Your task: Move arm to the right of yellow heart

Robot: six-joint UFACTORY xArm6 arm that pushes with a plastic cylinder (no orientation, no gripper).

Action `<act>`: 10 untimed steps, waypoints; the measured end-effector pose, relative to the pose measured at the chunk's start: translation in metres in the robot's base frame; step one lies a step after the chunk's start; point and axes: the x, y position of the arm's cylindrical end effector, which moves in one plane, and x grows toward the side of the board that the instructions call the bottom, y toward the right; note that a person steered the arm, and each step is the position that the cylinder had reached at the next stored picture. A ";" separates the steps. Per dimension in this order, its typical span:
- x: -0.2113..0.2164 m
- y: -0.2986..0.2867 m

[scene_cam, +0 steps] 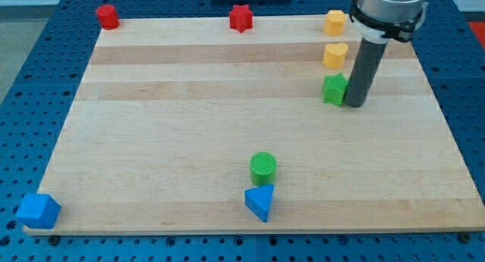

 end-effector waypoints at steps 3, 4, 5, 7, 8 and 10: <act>-0.039 0.051; -0.083 0.051; -0.111 0.051; -0.114 0.058; -0.113 0.069; -0.108 0.061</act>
